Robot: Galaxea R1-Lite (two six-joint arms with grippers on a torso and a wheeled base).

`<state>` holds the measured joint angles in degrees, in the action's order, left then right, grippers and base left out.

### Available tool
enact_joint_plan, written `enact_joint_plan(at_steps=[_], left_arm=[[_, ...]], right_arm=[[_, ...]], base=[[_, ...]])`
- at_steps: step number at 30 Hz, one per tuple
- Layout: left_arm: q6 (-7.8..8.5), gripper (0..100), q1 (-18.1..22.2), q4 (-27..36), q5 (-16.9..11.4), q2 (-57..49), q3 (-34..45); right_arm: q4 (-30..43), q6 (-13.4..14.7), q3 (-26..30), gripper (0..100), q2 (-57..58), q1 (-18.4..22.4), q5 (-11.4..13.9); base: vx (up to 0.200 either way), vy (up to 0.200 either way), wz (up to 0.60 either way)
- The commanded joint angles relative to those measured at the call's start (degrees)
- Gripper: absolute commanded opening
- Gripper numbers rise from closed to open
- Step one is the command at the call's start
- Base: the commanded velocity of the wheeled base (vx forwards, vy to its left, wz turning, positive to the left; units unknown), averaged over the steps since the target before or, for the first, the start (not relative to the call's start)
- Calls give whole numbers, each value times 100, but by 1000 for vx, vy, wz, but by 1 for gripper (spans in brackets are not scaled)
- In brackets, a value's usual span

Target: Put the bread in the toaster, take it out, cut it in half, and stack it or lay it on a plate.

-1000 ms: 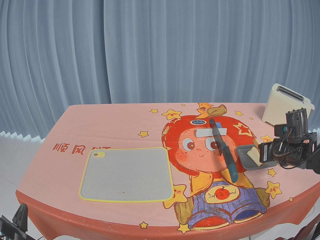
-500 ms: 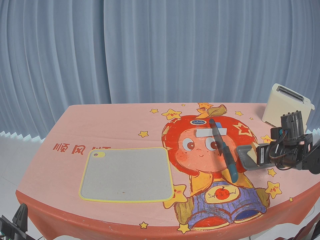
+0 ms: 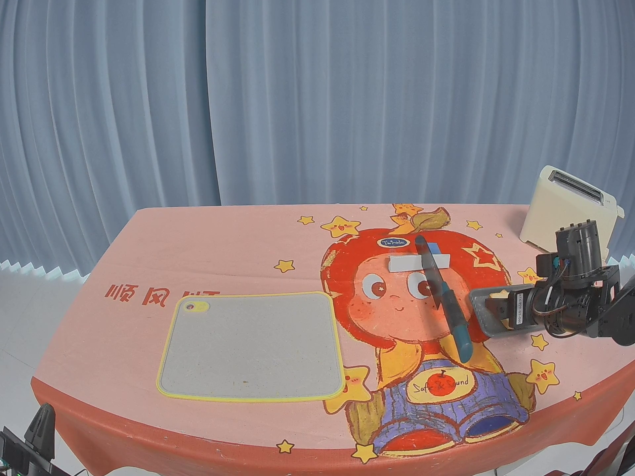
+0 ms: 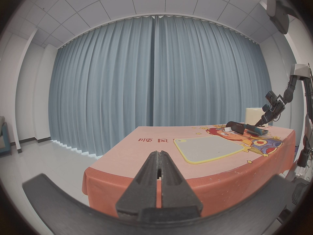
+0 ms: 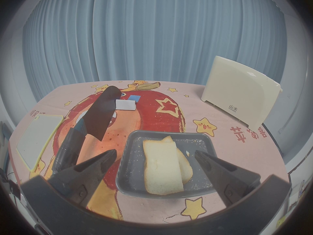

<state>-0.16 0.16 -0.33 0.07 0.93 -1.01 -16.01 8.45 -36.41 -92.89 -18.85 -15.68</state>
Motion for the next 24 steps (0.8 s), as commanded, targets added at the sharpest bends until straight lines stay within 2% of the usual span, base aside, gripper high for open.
enact_joint_plan(at_steps=[1,24], left_arm=[[-2,0,2,-2,1,-93,101],[-2,0,2,-2,1,-93,101]], right_arm=[[-8,-1,3,100,8,-14,3],[-17,-19,-41,100,78,30,3]], base=[[0,0,0],[0,0,0]])
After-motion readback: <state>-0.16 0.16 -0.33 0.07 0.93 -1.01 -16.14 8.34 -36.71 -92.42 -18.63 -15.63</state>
